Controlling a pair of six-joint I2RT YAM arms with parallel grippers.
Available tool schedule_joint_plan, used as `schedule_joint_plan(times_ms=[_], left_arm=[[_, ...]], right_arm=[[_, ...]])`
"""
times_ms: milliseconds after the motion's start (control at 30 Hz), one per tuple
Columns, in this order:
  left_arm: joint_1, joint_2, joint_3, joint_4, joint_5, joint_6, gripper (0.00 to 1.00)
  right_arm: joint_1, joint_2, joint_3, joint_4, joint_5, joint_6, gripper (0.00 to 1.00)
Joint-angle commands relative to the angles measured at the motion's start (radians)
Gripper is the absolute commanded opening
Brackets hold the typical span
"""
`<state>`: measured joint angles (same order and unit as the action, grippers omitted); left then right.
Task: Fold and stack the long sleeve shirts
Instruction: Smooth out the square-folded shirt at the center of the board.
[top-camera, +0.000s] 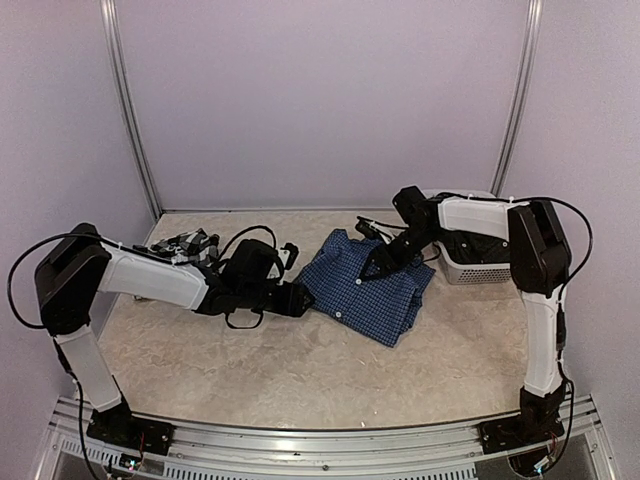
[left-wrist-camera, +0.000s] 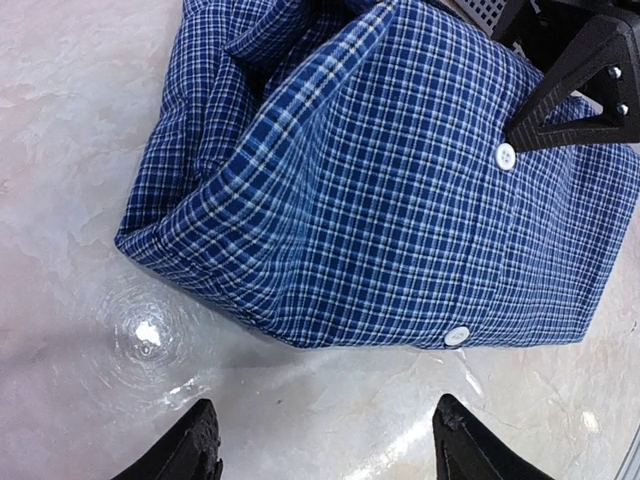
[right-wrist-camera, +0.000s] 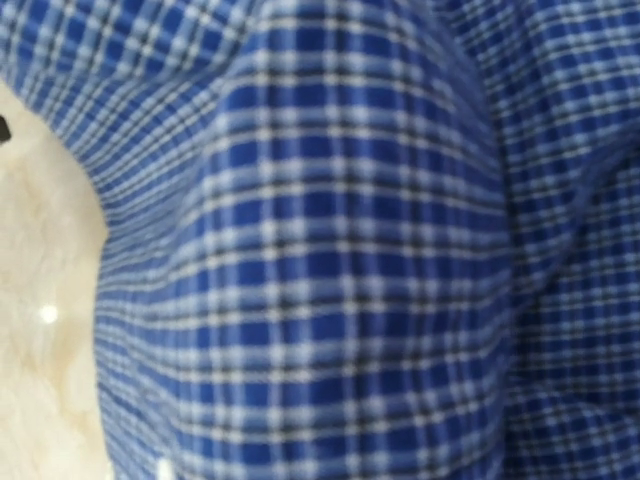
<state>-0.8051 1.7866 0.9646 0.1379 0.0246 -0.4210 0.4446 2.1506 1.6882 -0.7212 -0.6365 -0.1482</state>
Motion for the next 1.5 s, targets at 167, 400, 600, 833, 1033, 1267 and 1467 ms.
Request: schedule_joint_plan(times_ms=[167, 400, 600, 833, 1033, 1267, 1467], left_arm=[[-0.003, -0.152, -0.048, -0.055, -0.132, 0.031, 0.69], [0.058, -0.322, -0.099, -0.134, -0.211, 0.041, 0.71], [0.148, -0.496, -0.121, -0.239, -0.241, 0.056, 0.72], [0.204, -0.595, -0.123, -0.279, -0.257, 0.096, 0.73], [0.207, -0.566, -0.124, -0.257, -0.234, 0.09, 0.73], [0.194, -0.513, -0.125, -0.218, -0.201, 0.08, 0.73], [0.161, -0.484, -0.109, -0.217, -0.21, 0.086, 0.74]], right_arm=[[0.07, -0.006, -0.02, -0.011, -0.132, 0.004, 0.11], [0.206, -0.142, -0.16, 0.129, -0.222, 0.141, 0.0], [0.312, -0.224, -0.296, 0.384, -0.355, 0.396, 0.0], [0.33, -0.242, -0.305, 0.505, -0.496, 0.54, 0.0], [0.246, -0.219, -0.27, 0.568, -0.613, 0.629, 0.0], [0.111, -0.196, -0.354, 0.875, -0.721, 0.869, 0.0], [0.017, -0.112, -0.348, 0.835, -0.724, 0.827, 0.0]])
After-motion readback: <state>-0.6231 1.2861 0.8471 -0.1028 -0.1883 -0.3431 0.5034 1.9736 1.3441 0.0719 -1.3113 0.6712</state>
